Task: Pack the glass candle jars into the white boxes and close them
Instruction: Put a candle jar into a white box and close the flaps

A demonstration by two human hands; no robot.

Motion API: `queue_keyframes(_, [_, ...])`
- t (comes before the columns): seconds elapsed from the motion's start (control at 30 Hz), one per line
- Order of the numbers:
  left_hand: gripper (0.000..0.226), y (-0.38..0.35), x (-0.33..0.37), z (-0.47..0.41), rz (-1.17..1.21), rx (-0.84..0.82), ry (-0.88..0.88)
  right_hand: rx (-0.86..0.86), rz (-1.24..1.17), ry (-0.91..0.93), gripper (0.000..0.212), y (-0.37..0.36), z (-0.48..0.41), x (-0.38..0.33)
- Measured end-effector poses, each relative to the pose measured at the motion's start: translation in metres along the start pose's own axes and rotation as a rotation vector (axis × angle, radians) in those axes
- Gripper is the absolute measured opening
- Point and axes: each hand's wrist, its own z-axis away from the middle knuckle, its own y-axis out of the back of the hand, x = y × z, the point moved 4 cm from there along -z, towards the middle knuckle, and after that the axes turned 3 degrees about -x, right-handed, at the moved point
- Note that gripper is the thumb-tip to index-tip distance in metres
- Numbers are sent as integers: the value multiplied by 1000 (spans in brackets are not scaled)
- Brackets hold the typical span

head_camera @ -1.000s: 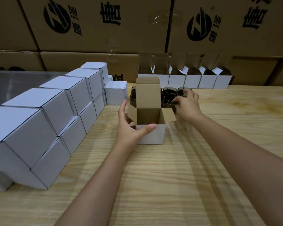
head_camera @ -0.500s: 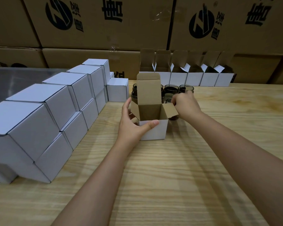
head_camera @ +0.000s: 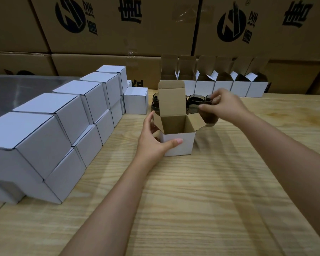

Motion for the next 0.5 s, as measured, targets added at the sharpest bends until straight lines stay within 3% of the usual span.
queue_keyframes(0.23, [106,-2,1,0,-26,0,19,-18,-85,103,58,33,7,-49])
queue_keyframes(0.5, [102,-2,2,1,2,-7,17,-284,-2,222,44,-13,36,-94])
